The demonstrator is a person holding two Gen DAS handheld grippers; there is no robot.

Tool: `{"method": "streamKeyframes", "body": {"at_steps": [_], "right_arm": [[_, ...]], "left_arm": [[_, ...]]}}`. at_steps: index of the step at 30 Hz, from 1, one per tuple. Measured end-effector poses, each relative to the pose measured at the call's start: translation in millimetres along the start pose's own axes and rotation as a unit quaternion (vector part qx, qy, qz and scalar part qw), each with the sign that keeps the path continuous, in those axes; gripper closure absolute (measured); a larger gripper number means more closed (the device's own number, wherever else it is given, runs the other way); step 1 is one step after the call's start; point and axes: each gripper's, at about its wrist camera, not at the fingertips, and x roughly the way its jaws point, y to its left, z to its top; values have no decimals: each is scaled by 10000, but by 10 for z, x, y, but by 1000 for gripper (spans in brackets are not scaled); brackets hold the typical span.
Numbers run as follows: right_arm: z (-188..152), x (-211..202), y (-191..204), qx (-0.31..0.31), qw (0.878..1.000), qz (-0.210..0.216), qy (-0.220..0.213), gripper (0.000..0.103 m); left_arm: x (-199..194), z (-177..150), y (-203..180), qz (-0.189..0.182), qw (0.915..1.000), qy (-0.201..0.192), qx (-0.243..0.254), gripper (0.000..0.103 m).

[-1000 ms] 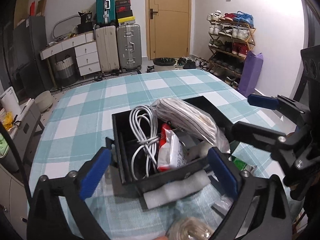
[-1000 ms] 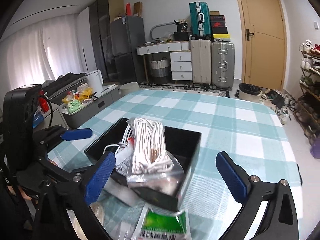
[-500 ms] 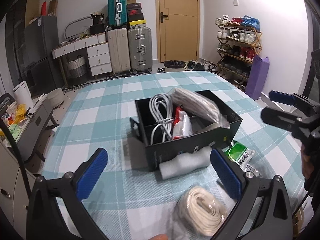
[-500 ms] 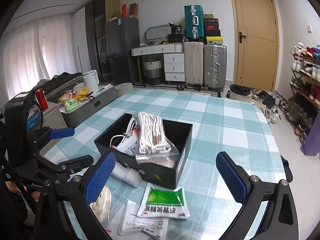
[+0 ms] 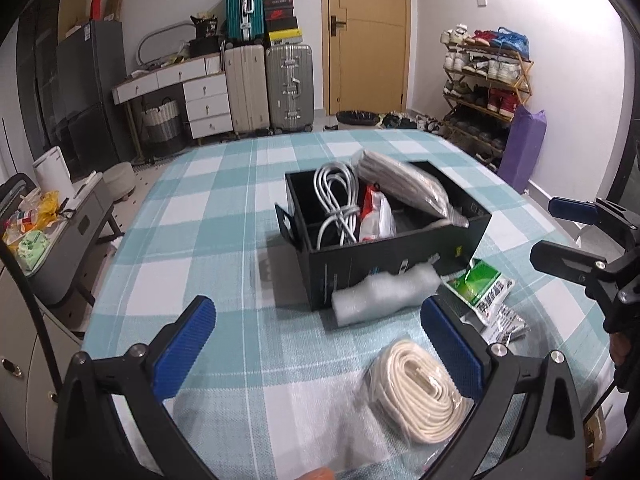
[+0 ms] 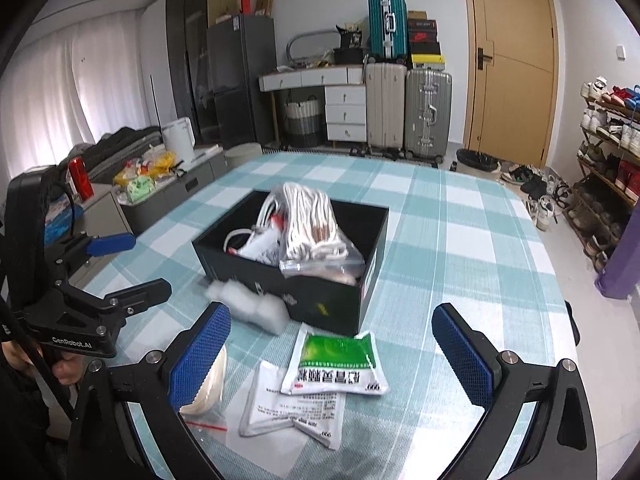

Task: Organize soft objects
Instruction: 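Grasp the bagged cream rope with the left gripper while the right grasps the green sachet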

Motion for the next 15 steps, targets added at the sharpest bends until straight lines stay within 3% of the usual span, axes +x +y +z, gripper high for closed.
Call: {"method": "streamKeyframes", "body": {"at_steps": [15], "right_arm": [[-229,463,-64,117,9966,-12,812,1]], "left_arm": [[215,-174,-176,-77,9979,630,-85,0]]}}
